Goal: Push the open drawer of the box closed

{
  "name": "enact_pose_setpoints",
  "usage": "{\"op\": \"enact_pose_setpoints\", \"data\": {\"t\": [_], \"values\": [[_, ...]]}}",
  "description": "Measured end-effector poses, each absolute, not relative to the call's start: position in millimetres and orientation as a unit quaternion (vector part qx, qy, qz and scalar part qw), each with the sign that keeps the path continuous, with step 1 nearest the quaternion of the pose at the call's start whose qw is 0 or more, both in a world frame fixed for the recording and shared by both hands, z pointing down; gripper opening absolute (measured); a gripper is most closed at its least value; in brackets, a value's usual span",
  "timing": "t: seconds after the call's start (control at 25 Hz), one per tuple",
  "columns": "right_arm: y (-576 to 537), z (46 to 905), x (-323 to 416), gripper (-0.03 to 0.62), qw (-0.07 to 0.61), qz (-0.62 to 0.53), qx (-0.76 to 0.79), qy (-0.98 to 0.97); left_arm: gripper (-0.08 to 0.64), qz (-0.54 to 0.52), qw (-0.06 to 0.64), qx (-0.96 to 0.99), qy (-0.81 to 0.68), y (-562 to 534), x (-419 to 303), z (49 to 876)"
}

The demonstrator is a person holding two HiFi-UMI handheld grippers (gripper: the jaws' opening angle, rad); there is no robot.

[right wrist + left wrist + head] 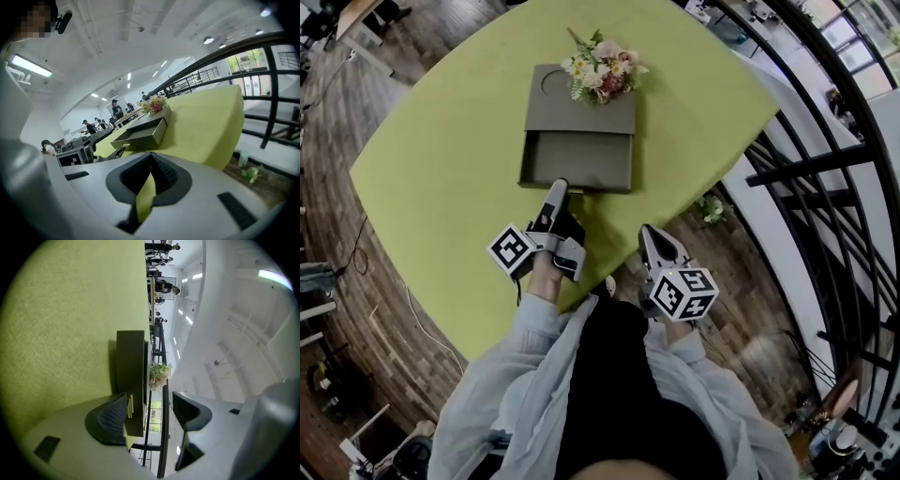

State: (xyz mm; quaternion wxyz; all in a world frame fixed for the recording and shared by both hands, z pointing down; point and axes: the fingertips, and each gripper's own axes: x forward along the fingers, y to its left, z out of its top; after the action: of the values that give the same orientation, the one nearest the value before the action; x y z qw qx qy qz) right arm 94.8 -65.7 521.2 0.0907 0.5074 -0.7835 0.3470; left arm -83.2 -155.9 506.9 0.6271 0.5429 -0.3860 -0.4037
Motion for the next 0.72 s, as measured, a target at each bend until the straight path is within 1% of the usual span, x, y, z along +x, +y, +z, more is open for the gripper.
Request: {"op": "enact_pose_setpoints", "data": {"t": [0.72], "values": [[-63.4, 517.4, 99.4, 0.006, 0.087, 0.347, 0.509, -0.783, 0.308, -0.392, 0.622, 0.553, -0.392, -167.3, -82.1, 503.6]]}}
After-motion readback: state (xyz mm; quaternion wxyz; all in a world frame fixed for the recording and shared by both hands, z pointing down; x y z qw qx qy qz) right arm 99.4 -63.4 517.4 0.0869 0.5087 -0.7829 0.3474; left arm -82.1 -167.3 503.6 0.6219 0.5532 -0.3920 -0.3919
